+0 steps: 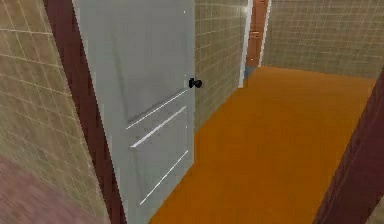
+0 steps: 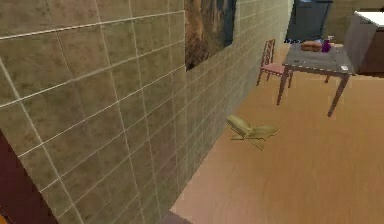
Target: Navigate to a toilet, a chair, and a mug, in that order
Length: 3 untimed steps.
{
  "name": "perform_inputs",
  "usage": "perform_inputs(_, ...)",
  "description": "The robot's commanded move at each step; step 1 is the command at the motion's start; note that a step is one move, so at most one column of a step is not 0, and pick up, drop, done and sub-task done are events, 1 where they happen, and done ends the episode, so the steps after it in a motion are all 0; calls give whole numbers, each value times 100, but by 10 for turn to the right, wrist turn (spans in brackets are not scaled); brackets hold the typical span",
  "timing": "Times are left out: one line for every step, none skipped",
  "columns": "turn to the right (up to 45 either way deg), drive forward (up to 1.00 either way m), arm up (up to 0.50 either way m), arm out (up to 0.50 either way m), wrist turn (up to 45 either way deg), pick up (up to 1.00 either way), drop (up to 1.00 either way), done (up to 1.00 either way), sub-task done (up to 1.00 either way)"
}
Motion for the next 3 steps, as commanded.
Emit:
perform_inputs(0,85,0,0,0,0,0,0,0)
perform_inputs(450,0,0,0,0,0,0,0,0)
perform_inputs(450,0,0,0,0,0,0,0,0)
